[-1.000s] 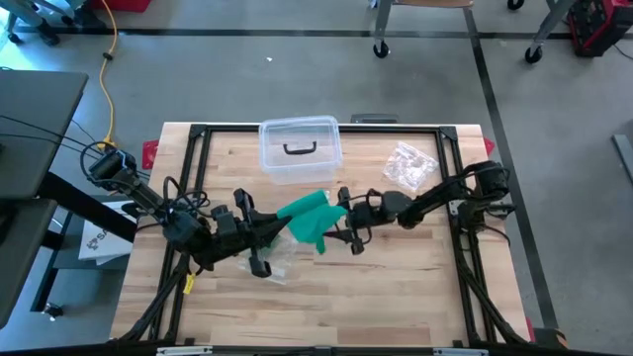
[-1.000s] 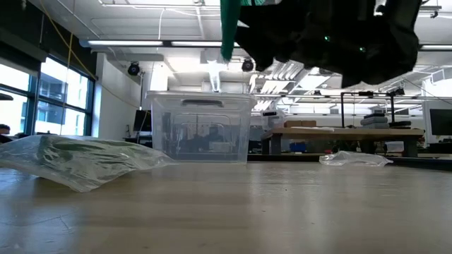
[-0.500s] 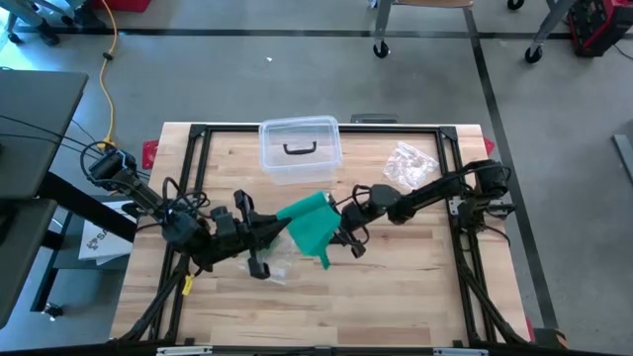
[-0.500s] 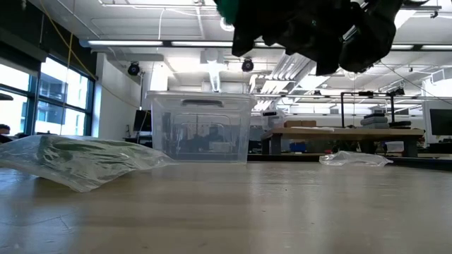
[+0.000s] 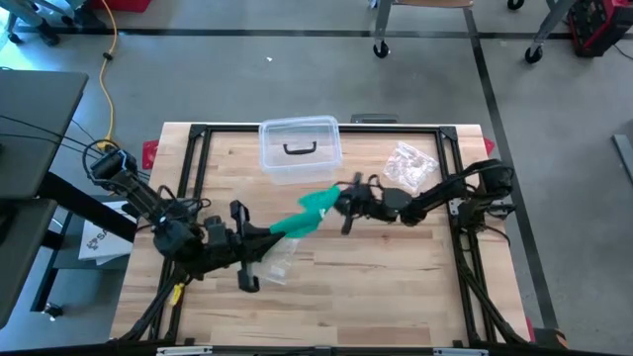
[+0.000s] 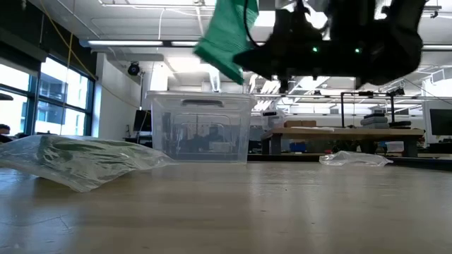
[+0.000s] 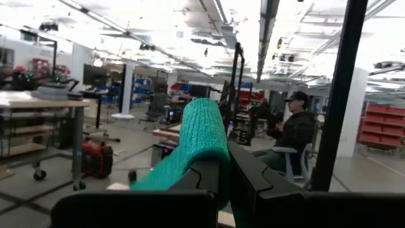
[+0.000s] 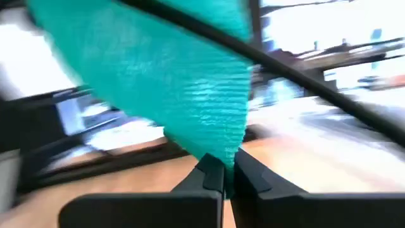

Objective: Roll bandage
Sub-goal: Roll the dark green bandage

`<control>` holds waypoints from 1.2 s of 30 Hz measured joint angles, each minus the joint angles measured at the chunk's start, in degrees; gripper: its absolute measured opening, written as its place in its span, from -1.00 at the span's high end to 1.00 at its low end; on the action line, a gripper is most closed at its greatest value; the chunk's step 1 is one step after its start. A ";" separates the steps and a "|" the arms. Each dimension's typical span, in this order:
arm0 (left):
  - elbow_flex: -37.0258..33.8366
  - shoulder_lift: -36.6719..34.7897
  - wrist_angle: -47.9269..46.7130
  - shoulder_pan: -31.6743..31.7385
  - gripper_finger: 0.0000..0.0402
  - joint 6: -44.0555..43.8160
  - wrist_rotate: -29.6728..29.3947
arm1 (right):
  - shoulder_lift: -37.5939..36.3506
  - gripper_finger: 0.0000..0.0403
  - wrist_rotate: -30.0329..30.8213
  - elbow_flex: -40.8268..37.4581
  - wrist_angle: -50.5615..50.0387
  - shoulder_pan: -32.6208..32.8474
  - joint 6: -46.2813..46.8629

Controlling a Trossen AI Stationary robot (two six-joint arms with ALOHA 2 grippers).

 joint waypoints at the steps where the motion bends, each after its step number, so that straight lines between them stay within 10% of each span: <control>1: 0.00 0.00 -0.01 -0.79 0.95 0.01 -1.51 | -0.93 1.00 3.25 -1.97 1.30 0.00 -0.99; 12: -0.02 0.00 -8.18 -2.77 0.95 -3.81 -18.27 | -18.62 1.00 26.72 -13.77 9.15 9.78 -31.82; 19: -0.02 0.00 -12.29 -1.91 0.95 -0.07 -24.06 | -31.59 1.00 28.06 -14.41 -11.05 21.11 -37.21; 27: -0.02 0.02 -15.61 0.80 0.95 -10.49 -24.11 | -33.72 1.00 51.73 -7.80 -18.57 33.75 -64.78; 36: -0.02 0.04 -37.93 5.10 0.97 -34.89 -16.09 | -27.43 1.00 42.79 5.14 -18.54 39.63 -108.75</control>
